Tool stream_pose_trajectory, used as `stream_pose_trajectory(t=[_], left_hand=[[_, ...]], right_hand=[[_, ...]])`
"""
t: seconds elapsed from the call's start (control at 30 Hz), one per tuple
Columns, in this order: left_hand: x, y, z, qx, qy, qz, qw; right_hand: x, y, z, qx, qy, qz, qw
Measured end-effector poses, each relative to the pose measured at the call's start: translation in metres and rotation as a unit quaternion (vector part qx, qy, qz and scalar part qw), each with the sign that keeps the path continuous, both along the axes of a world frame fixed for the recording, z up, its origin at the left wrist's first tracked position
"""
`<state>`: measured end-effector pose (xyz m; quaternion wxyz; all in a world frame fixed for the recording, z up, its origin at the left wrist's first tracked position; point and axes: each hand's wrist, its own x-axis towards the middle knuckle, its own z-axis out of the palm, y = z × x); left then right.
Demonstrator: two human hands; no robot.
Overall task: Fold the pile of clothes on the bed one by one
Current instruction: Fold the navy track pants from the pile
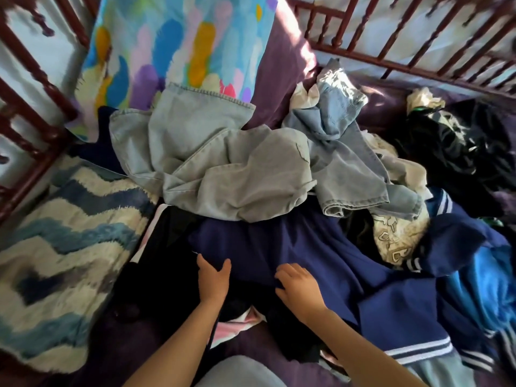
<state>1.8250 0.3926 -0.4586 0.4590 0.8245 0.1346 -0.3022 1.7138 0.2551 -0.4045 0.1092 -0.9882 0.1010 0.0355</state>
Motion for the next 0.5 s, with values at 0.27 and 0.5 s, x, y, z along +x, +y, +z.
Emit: stream_pose_trajectory(t=[0.27, 0.5], left_hand=[[0.011, -0.007, 0.024, -0.064, -0.031, 0.182, 0.981], [-0.028, 0.062, 0.048, -0.037, -0.144, 0.170, 0.974]], right_hand=[[-0.040, 0.028, 0.036, -0.002, -0.085, 0.042, 0.995], [-0.076, 0.076, 0.039, 0.011, -0.083, 0.089, 0.992]])
